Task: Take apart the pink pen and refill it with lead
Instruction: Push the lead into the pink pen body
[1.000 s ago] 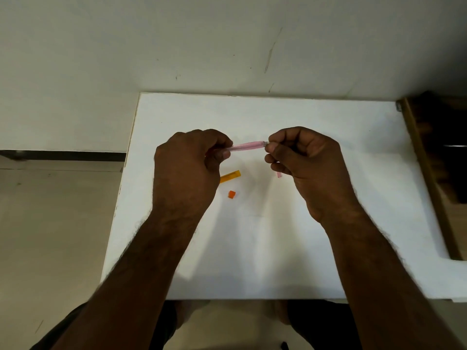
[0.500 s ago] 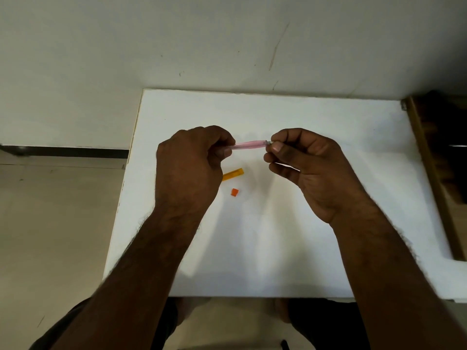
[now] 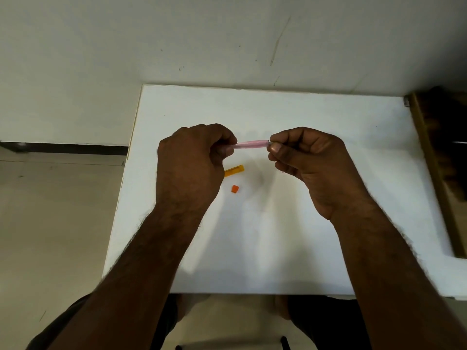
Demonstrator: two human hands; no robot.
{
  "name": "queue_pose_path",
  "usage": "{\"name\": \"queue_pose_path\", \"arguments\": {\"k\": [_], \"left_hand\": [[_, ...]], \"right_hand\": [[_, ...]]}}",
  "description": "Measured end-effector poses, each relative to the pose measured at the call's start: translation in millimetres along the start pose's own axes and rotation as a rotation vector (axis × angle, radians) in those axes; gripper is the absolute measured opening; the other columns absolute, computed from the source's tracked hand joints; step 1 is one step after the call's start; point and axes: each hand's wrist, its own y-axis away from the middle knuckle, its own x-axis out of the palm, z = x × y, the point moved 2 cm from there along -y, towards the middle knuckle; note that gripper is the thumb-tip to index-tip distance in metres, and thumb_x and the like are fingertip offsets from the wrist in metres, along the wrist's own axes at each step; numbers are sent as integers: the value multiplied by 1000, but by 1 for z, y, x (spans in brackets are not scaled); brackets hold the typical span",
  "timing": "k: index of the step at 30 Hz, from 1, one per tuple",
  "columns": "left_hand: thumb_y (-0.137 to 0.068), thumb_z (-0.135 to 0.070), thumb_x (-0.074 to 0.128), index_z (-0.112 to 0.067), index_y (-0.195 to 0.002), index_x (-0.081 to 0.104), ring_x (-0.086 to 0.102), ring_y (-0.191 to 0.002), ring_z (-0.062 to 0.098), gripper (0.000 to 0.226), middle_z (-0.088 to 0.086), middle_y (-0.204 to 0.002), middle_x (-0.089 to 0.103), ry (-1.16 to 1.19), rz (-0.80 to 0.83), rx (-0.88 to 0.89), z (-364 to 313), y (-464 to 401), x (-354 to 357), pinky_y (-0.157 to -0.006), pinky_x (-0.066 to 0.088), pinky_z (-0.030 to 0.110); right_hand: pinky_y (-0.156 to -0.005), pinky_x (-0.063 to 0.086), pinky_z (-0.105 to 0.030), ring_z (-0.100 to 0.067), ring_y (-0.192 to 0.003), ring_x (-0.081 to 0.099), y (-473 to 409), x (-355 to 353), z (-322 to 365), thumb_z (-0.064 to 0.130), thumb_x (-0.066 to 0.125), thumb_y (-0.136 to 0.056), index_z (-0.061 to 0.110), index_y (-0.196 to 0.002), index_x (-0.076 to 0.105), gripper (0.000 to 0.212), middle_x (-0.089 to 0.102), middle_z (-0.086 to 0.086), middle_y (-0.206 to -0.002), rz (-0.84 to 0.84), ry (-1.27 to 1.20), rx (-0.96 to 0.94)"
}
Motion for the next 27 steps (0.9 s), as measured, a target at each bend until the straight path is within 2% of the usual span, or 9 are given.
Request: {"name": "queue_pose_path", "arguments": {"k": [3,5,8,11,18,20,23,25,27], "left_hand": [[-90,-19,65,-25,-94,75,66,-85,16,12,-9,-89,75,2,3,-10,0,0,0,-83,52,39],[-90,-19,66,-25,-94,75,66,-85,16,11,-9,-89,75,5,10,-14,0,0,0,-83,52,39],[-90,-21,67,-26,-94,75,66,-87,16,11,-9,-90,75,3,27,-27,0,0,1,-83,52,37],[-90,-20,67,-26,-93,75,66,-88,18,11,-8,-89,75,7,36,-40,0,0,1,-84,52,37],[-90,-20,67,-25,-93,75,67,-89,18,10,-9,-90,75,6,39,-38,0,3,0,-86,52,38],[-90,-20,67,-25,-94,75,67,-89,18,10,-9,-91,76,11,36,-41,-1,3,0,-85,51,37],[-90,-19,67,-24,-95,75,67,-90,18,11,-8,-91,76,20,32,-43,0,2,-1,-85,51,37],[-90,-19,67,-24,-95,75,67,-91,19,11,-8,-92,76,25,34,-51,0,2,-1,-86,52,39],[-90,-20,67,-24,-95,75,67,-91,19,10,-8,-93,75,34,33,-60,1,1,0,-87,52,39]], "right_hand": [[-78,58,-30,-19,-83,71,-2,-5,0,3,71,-93,17,-99,76,16,78,0,-88,-41,-2,-7],[-75,58,-30,-16,-79,72,-5,-11,-2,4,70,-93,19,-101,77,18,79,-1,-89,-144,83,-44],[-79,55,-29,-7,-74,71,-8,-15,-12,13,72,-90,27,-97,76,16,77,7,-89,-285,565,-109],[-85,51,-29,-14,-90,71,-4,-7,-23,24,74,-90,27,-104,75,15,76,9,-96,-255,931,-99],[-87,48,-33,-25,-103,68,-1,1,-33,14,60,-91,22,-110,75,26,75,-1,-109,-244,1117,-114],[-88,51,-32,-23,-98,70,-2,0,-32,13,64,-88,21,-106,77,23,76,0,-104,-236,1007,-76],[-83,60,-41,-18,-75,70,-5,-1,-26,6,68,-91,16,-100,79,17,76,1,-86,-223,472,-1],[-74,61,-34,-14,-67,67,-5,-1,-19,2,69,-93,14,-99,78,16,74,1,-80,-186,100,25],[-73,59,-27,-16,-70,68,-4,0,-13,3,70,-93,13,-99,77,13,74,-2,-84,-134,-168,48]]}}
